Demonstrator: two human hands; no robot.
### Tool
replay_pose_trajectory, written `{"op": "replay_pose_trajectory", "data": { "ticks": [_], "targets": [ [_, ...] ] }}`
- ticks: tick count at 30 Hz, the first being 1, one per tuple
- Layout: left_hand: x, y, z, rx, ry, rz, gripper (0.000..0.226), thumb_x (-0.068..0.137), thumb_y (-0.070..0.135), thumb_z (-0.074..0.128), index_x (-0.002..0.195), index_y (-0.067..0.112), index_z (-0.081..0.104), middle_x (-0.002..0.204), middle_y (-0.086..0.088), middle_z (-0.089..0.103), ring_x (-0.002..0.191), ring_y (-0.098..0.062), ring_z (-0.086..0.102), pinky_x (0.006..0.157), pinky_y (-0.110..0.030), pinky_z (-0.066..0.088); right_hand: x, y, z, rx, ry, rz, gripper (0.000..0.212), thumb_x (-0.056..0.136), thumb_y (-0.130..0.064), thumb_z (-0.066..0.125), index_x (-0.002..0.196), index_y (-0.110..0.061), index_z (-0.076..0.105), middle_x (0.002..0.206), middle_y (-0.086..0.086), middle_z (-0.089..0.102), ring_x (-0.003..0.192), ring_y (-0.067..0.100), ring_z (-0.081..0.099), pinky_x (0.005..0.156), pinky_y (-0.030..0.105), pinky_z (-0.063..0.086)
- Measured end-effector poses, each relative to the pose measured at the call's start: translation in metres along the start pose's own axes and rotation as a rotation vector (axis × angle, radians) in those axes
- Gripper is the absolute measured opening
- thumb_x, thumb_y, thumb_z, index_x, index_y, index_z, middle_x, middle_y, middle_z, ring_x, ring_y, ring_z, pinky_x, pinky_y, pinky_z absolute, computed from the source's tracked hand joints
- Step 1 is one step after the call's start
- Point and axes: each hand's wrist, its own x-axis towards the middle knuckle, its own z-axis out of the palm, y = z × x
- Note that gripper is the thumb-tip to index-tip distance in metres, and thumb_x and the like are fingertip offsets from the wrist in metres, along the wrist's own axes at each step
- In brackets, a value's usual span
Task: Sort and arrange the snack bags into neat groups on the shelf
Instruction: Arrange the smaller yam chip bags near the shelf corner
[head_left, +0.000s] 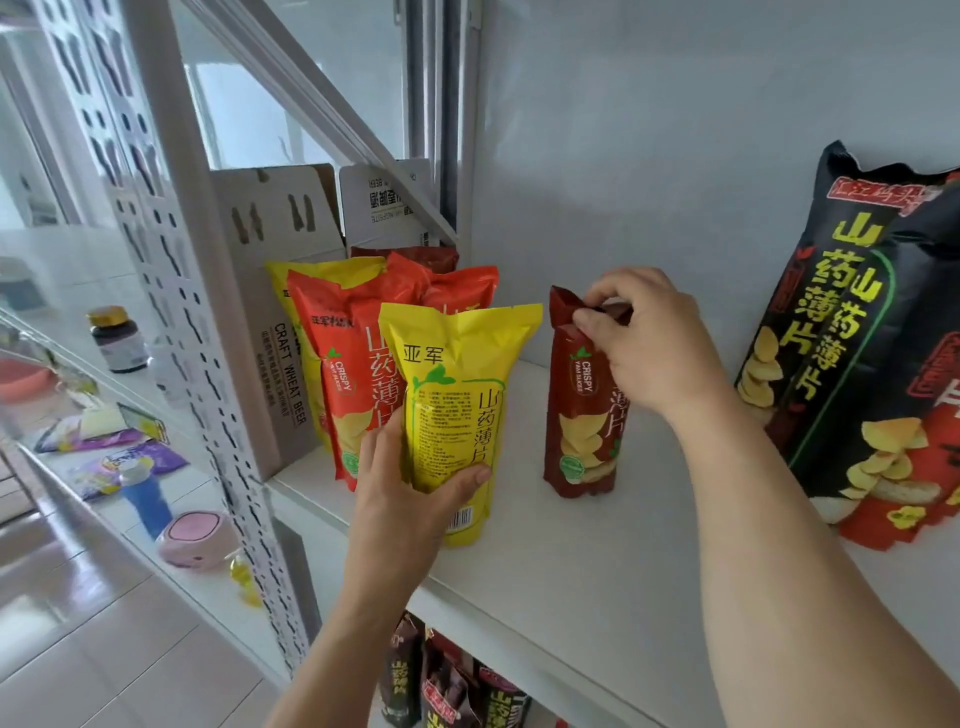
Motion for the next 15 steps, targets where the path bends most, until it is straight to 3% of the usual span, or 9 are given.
{"op": "replay_pose_trajectory", "data": {
  "ticks": [4,7,10,12,15],
  "targets": [
    [0.0,-0.005,-0.018,0.082,0.058,0.003,0.083,0.062,0.059,0.077,0.134,0.026,0.055,0.112,0.02,0.046,0.105,-0.004,0.05,0.082,-0.023,0.048,0.009,-0.027,0.027,0.149,-0.078,-0.046,0.01,0.09,-0.037,0.067,0.093,-0.038,0.058,0.122,-0.002,0.056,0.114,0.026,0.055,0.096,0.036,0.045],
    [0.003,-0.005,-0.022,0.129,0.078,-0.011,0.083,0.067,0.05,0.083,0.139,0.025,0.05,0.111,0.018,0.045,0.1,0.003,0.046,0.078,-0.017,0.043,0.01,-0.031,0.048,0.185,-0.076,-0.082,0.029,0.088,-0.043,0.068,0.115,-0.032,0.066,0.134,0.001,0.052,0.124,0.029,0.049,0.106,0.041,0.04],
    [0.004,-0.003,-0.022,0.152,0.07,-0.028,0.092,0.065,0.061,0.076,0.144,0.027,0.044,0.114,0.015,0.046,0.101,0.004,0.045,0.084,-0.027,0.045,0.004,-0.032,0.054,0.192,-0.021,-0.077,0.066,0.087,-0.048,0.067,0.146,-0.031,0.042,0.158,0.001,0.025,0.145,0.024,0.025,0.108,0.029,0.024],
    [0.0,-0.005,-0.022,0.137,0.063,-0.038,0.096,0.064,0.063,0.075,0.147,0.03,0.04,0.114,0.021,0.046,0.106,0.003,0.046,0.088,-0.028,0.043,-0.007,-0.029,0.056,0.306,0.065,0.024,0.09,0.083,-0.052,0.07,0.155,-0.027,0.021,0.163,-0.001,0.011,0.148,0.014,0.015,0.105,0.022,0.02],
    [-0.008,-0.01,-0.024,0.125,0.051,-0.053,0.101,0.066,0.062,0.076,0.153,0.034,0.033,0.123,0.021,0.047,0.116,-0.004,0.05,0.095,-0.031,0.044,-0.026,-0.016,0.067,0.602,0.069,0.203,0.107,0.077,-0.05,0.076,0.156,-0.025,0.008,0.159,-0.003,0.024,0.138,0.001,0.032,0.106,0.018,0.03]
  ]
}}
